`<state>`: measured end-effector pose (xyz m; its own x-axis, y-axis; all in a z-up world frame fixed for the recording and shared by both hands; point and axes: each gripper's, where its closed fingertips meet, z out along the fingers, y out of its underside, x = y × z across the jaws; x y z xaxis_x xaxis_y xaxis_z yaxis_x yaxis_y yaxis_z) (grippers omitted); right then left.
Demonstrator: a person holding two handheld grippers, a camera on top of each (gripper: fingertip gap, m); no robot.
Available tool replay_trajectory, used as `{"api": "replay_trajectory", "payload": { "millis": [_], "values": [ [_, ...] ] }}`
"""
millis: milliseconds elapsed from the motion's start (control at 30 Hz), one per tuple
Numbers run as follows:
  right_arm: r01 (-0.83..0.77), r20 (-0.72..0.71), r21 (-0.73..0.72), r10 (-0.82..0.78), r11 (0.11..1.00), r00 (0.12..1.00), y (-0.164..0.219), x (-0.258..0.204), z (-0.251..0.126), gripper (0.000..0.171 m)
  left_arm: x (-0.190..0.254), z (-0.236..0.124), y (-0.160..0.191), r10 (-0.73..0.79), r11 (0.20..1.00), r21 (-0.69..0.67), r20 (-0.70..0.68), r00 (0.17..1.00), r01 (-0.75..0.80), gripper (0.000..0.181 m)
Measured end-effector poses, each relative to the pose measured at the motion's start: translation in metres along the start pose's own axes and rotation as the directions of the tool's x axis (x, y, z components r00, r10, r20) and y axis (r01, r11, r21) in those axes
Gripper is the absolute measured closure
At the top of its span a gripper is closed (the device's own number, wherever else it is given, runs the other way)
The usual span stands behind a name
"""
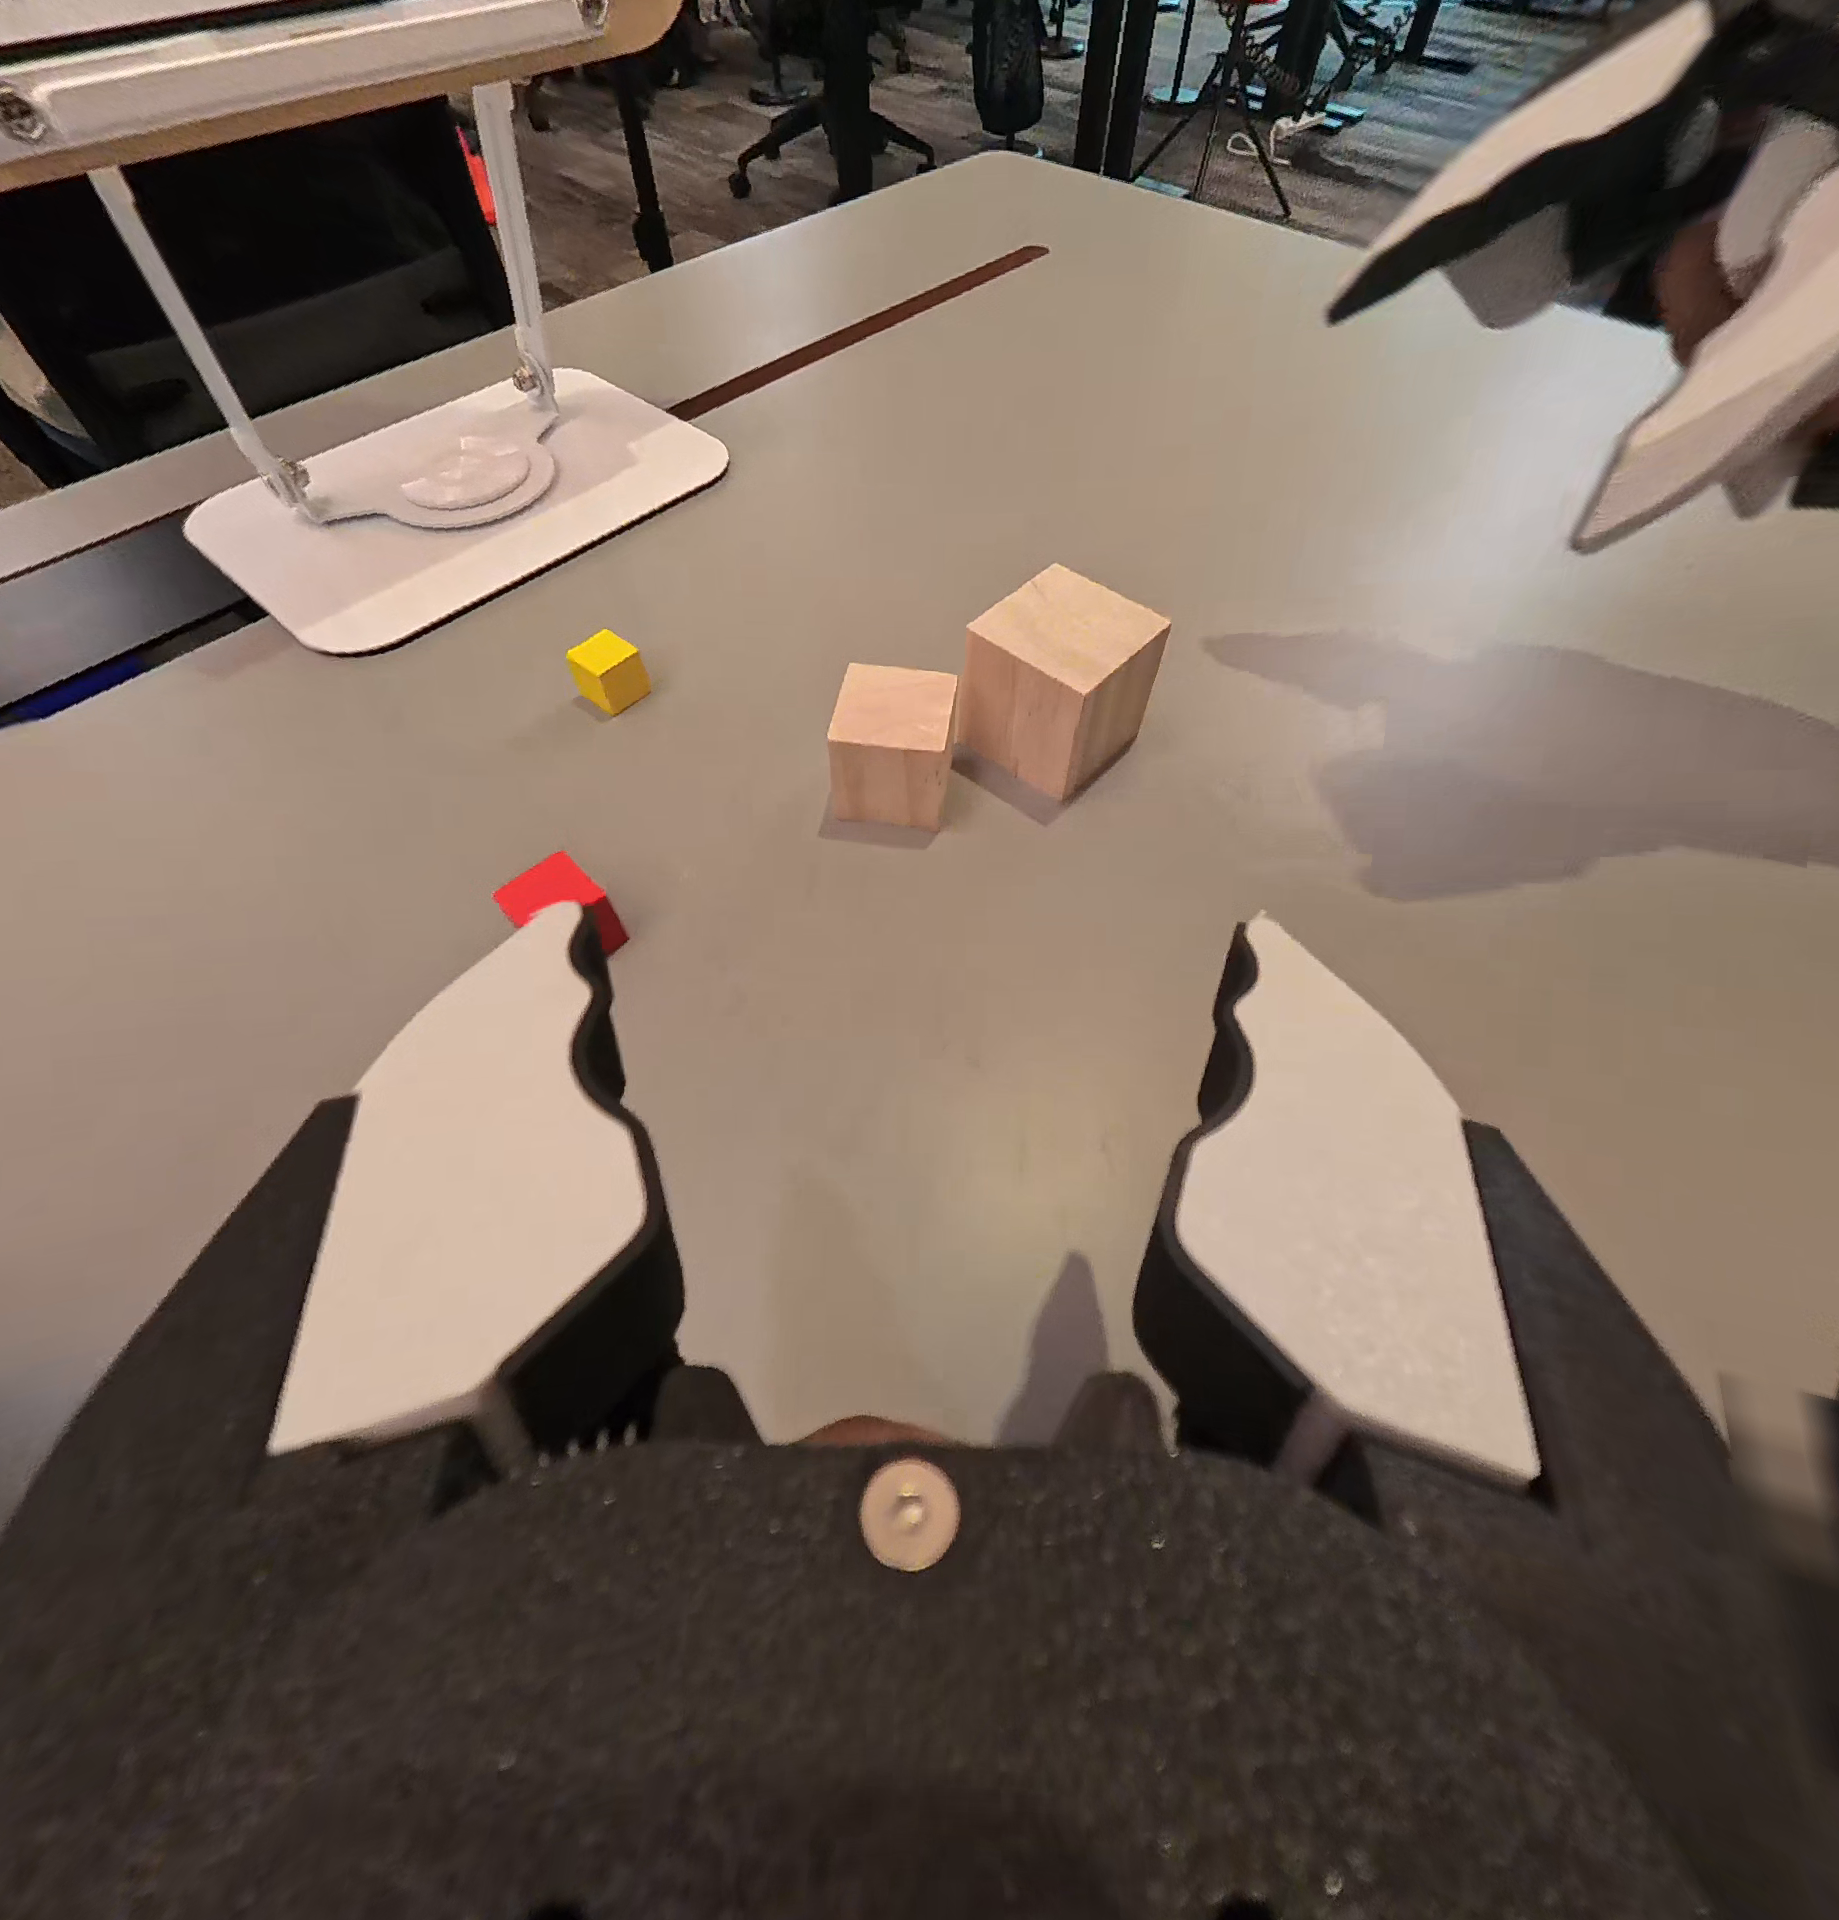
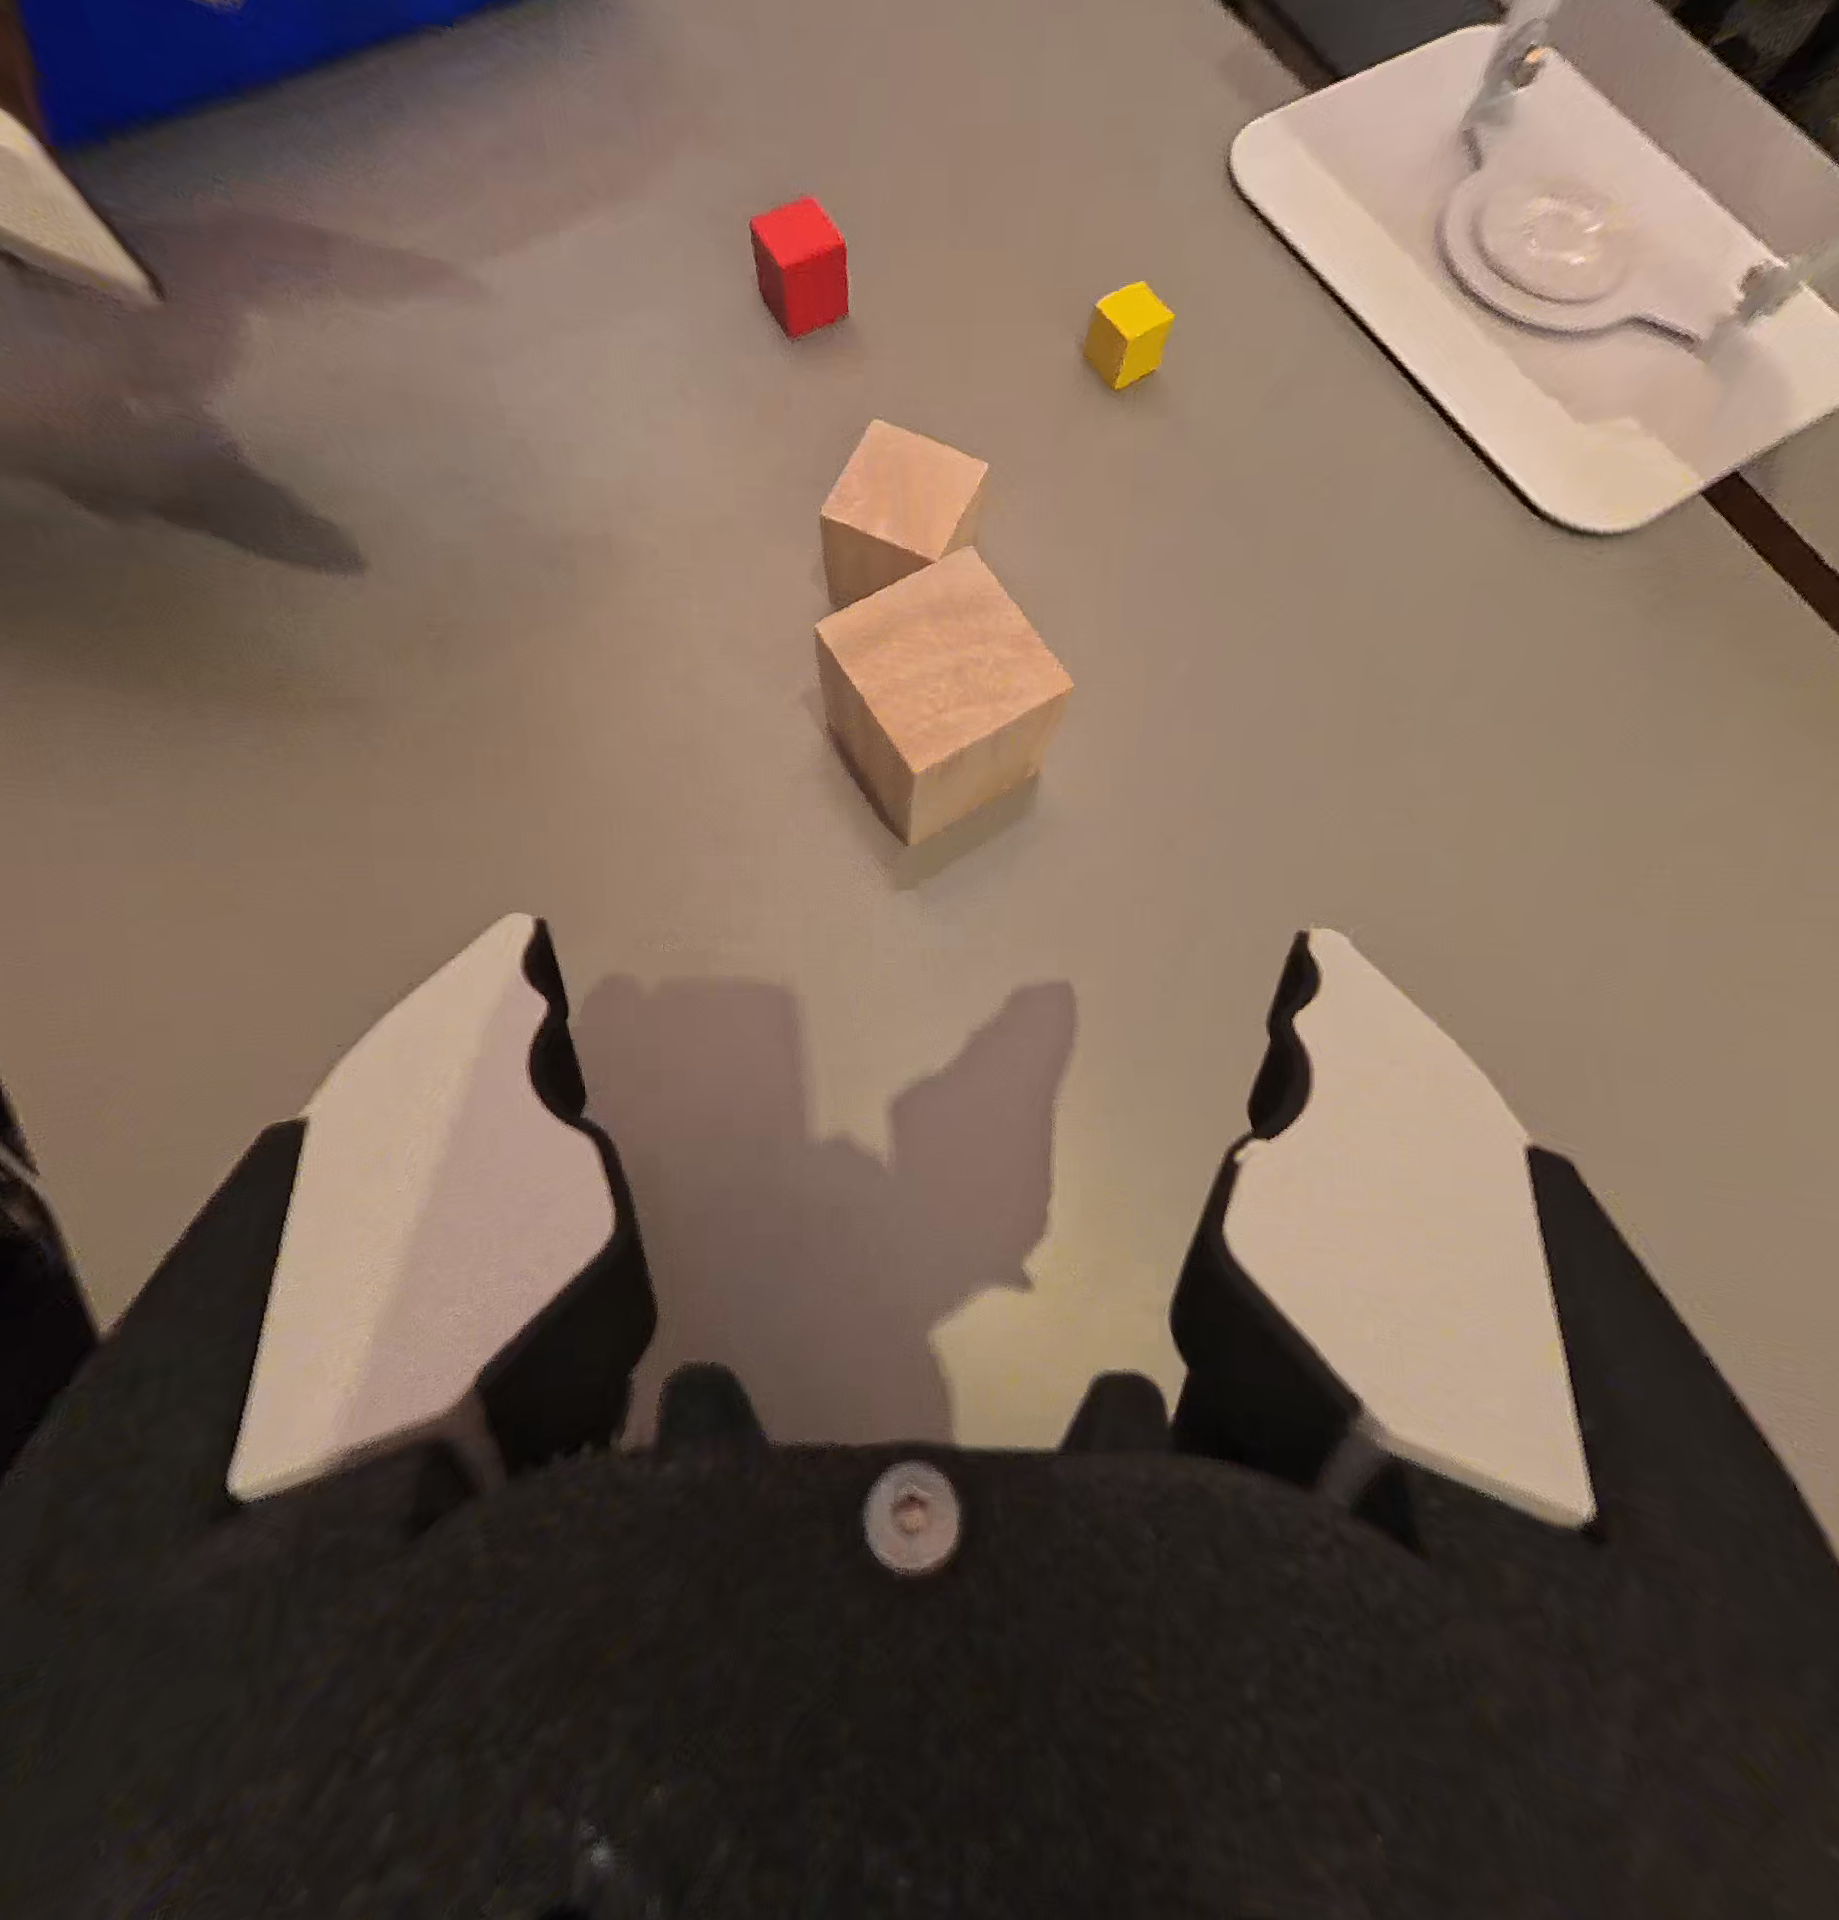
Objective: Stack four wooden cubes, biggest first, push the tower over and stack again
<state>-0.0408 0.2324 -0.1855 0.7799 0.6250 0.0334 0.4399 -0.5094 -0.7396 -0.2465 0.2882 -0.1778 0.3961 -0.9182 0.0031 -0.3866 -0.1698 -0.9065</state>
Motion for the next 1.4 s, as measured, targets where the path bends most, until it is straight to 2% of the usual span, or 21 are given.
{"api": "replay_trajectory", "payload": {
  "millis": [33,200,367,467,600,700,1400],
  "values": [
    [-0.034,-0.011,0.031,0.035,0.999,0.999,0.003,-0.003,-0.008,0.047,0.000,0.005,-0.002,0.002,1.000,0.000,-0.003,1.000,-0.002,0.072],
    [-0.142,-0.069,0.093,0.149,0.985,0.986,0.024,-0.011,-0.029,0.051,-0.003,0.038,-0.006,0.027,0.999,-0.042,-0.011,1.000,-0.027,0.073],
    [-0.152,-0.083,0.119,0.162,0.981,0.983,0.030,-0.014,-0.038,0.054,-0.012,0.068,-0.003,0.067,0.993,-0.095,0.006,0.998,-0.067,0.075],
    [-0.155,-0.081,0.188,0.173,0.970,0.982,0.024,-0.013,-0.044,0.058,-0.015,0.083,-0.001,0.081,0.990,-0.115,0.011,0.997,-0.079,0.077],
    [-0.156,-0.063,0.191,0.171,0.969,0.983,0.028,-0.013,-0.043,0.058,-0.017,0.099,0.003,0.106,0.983,-0.149,0.004,0.994,-0.104,0.078],
    [-0.164,-0.053,0.193,0.177,0.967,0.983,0.030,-0.014,-0.043,0.059,-0.021,0.109,0.006,0.130,0.976,-0.177,0.007,0.992,-0.127,0.083],
    [-0.180,-0.023,0.178,0.186,0.968,0.982,0.036,-0.012,-0.038,0.061,-0.012,0.146,0.017,0.102,0.960,-0.252,-0.073,0.992,-0.118,0.085]
  ]
}}
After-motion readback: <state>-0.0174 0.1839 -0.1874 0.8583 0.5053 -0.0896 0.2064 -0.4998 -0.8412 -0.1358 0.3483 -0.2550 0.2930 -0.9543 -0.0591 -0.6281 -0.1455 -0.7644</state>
